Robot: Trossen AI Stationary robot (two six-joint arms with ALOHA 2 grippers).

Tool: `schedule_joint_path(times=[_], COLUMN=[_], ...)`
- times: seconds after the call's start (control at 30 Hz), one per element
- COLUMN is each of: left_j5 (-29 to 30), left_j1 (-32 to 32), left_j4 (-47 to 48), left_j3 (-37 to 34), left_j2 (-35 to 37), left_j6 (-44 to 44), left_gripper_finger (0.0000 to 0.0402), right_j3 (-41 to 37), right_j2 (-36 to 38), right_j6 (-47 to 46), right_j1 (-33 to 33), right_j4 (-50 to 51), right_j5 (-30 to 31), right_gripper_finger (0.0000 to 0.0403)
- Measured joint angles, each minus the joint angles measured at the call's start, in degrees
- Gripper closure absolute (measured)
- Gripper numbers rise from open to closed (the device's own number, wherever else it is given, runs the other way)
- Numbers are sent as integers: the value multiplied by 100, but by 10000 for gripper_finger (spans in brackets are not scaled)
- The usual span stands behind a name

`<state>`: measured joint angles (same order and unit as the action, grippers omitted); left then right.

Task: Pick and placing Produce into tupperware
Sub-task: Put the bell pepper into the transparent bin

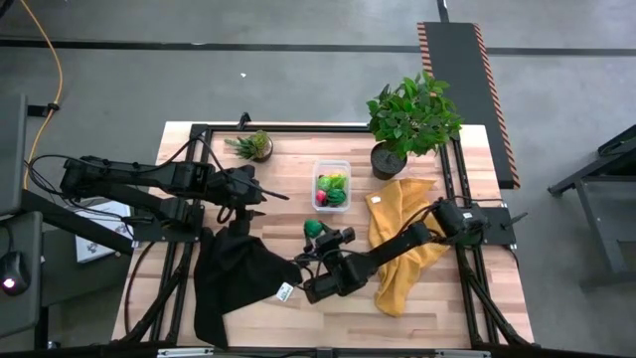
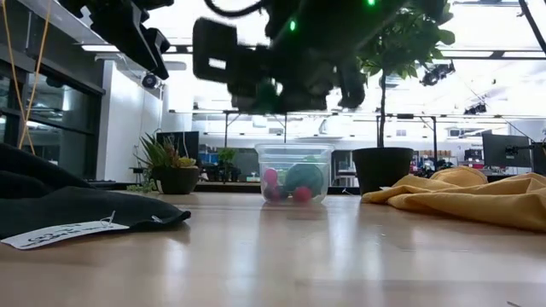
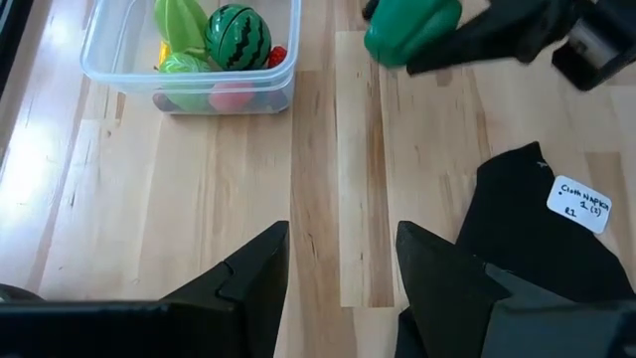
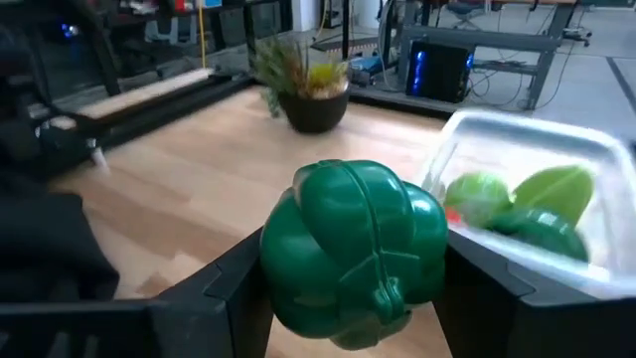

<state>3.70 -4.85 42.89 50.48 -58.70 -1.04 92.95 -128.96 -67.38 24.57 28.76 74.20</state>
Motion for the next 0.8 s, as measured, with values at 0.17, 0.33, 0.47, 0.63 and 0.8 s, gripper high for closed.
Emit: schedule_joint_path(times=[0.17,0.33,0.47,0.63,0.8], left_j5=[0,-38,-67,-251,-326], left_j1=[0,-1,1,-1,-1], left_j4=[-6,-53,-174,-477,-601], left_j3=[0,0,0,0,0], left_j2=[0,0,0,0,2], left_j6=[159,301,430,718,891], left_gripper_finger=[224,224,224,224,225], right_j3=[0,0,0,2,4], right_j2=[391,840,1199,1593,1849], right_j6=[187,187,187,187,185], right_j1=[-80,-185,-283,-429,-611], right_j4=[315,865,1282,1671,1933], right_j5=[56,84,71,52,9], right_gripper_finger=[194,194,194,194,194])
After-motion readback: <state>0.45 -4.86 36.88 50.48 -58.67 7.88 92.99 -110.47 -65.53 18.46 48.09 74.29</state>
